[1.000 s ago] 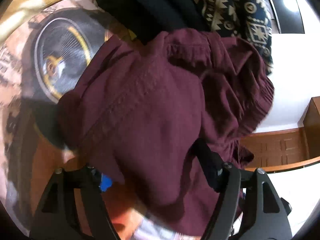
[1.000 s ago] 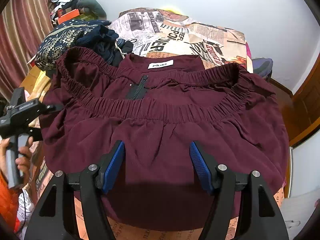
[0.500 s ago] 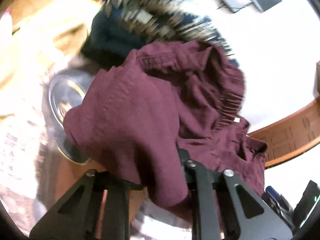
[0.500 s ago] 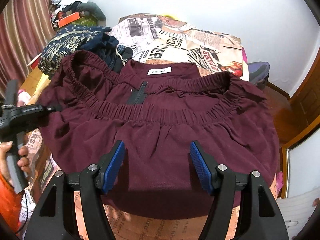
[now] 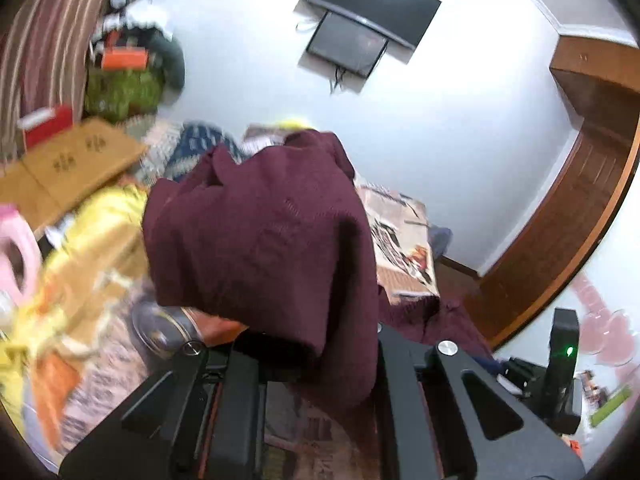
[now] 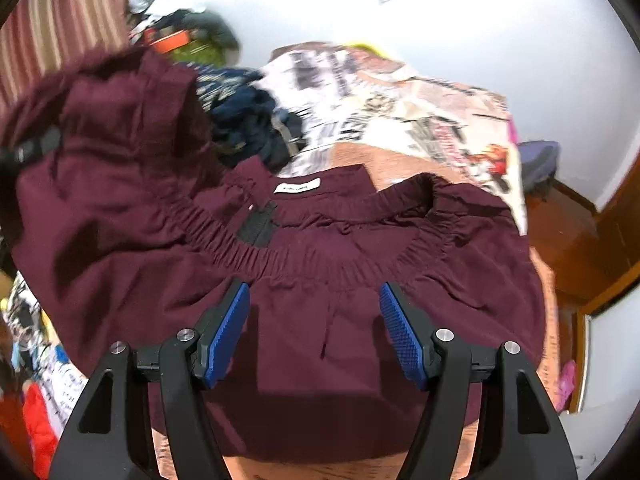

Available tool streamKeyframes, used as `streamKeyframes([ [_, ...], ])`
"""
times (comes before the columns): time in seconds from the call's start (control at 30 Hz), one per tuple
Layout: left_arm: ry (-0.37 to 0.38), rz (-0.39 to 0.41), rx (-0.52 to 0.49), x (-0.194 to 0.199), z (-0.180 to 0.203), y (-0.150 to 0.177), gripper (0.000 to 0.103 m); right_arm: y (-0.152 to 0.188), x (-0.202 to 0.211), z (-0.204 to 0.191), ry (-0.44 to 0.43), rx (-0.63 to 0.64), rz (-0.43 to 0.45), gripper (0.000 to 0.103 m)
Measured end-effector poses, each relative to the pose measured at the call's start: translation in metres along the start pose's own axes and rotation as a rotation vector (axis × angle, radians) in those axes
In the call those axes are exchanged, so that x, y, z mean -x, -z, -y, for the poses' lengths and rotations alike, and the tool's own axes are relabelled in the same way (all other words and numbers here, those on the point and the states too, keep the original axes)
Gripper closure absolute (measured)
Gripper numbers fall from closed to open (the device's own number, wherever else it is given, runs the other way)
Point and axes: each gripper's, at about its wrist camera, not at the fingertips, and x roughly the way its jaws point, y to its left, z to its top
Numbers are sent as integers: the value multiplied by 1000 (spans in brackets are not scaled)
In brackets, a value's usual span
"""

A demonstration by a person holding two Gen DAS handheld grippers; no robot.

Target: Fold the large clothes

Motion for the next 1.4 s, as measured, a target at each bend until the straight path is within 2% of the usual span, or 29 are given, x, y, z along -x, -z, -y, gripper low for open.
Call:
streamKeyframes([
  [0.17, -53, 30, -5, -2, -1, -13, 94, 1, -43, -35, -158, 21, -122, 39],
  [0.2, -66, 29, -5, -6, 1, -14, 94, 2, -52, -41, -155, 7, -139, 39],
  [0.37, -117, 13, -43, -33, 15, -13, 94, 3, -103, -57, -250, -75, -245, 39],
  [0.47, -138, 15, -89, -45, 29, -11, 94, -1, -107, -55, -253, -67, -256, 39],
  [0.57, -132, 20, -124, -56, 51, -13, 94, -5, -93, -42, -296, -68, -220, 39],
  [0.73, -90, 10, -173, -83, 90, -13, 94, -4, -50, 4, -230, -139, -99, 39],
  [0.87, -32, -30, -236, -113, 136, -3, 94, 8, -13, 60, -80, -214, -18, 39],
  [0.97, 13, -85, -302, -135, 171, 17, 94, 20, 10, 100, 55, -256, 19, 39],
  [1.03, 33, -123, -362, -147, 192, 35, 94, 30, 21, 122, 104, -290, 27, 39],
  [1.13, 71, -224, -469, -164, 217, 74, 94, 40, 33, 145, 147, -330, 34, 39],
  [1.23, 106, -307, -509, -173, 224, 101, 92, 47, 42, 164, 172, -359, 37, 39],
  [1.4, 98, -343, -538, -166, 224, 115, 86, 59, 51, 172, 188, -361, 43, 39],
])
